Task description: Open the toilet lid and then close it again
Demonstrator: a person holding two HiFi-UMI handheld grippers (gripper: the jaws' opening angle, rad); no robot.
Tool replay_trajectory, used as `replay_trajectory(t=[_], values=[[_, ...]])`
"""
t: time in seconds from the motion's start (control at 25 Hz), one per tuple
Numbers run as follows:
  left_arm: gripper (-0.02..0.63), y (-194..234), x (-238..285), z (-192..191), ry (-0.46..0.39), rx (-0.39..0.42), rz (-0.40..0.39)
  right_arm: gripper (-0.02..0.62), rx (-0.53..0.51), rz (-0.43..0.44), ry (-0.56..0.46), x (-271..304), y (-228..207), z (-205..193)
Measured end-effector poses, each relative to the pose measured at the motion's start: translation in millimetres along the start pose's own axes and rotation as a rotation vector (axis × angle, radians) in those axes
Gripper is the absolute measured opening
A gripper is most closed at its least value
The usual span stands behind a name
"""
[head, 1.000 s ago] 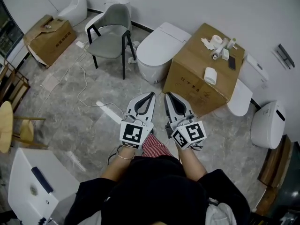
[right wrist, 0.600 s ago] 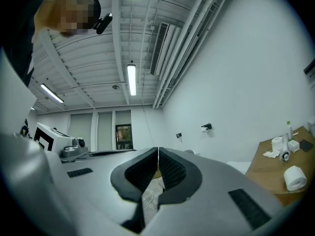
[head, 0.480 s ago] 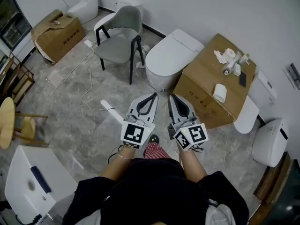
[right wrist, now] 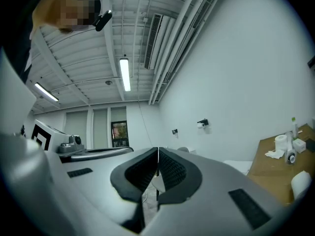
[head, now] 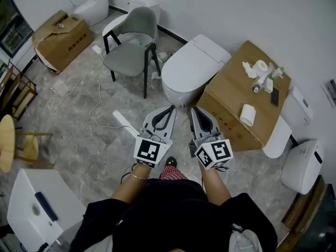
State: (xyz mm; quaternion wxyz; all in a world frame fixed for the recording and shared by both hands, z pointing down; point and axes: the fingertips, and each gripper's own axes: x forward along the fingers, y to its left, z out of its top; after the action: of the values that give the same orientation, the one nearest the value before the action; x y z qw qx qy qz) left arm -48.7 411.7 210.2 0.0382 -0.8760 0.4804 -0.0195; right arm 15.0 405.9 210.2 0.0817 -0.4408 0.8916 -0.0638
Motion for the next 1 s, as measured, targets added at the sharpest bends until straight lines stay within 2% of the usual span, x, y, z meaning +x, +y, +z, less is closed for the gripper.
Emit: replay_trajectory(t=[0.4, 0.6, 0.72, 1.0], values=[[0.003, 17, 48, -7, 0.009, 0.005, -0.004, 0.021, 0.017, -0.004, -0.031, 28, -41, -2], [0.003, 20, 54, -12, 0.031, 0.033, -0.003, 0.021, 0.023, 0.027, -0.045, 34, -43, 0], [0.003, 22, 61, -9, 0.011, 0.012, -0.012, 0.021, 0.016, 0.002, -0.040, 33, -49, 1], [0.003, 29, 78, -8, 0.011, 0.032, -0.059, 0.021, 0.015, -0.034, -0.051, 33, -61, 1]])
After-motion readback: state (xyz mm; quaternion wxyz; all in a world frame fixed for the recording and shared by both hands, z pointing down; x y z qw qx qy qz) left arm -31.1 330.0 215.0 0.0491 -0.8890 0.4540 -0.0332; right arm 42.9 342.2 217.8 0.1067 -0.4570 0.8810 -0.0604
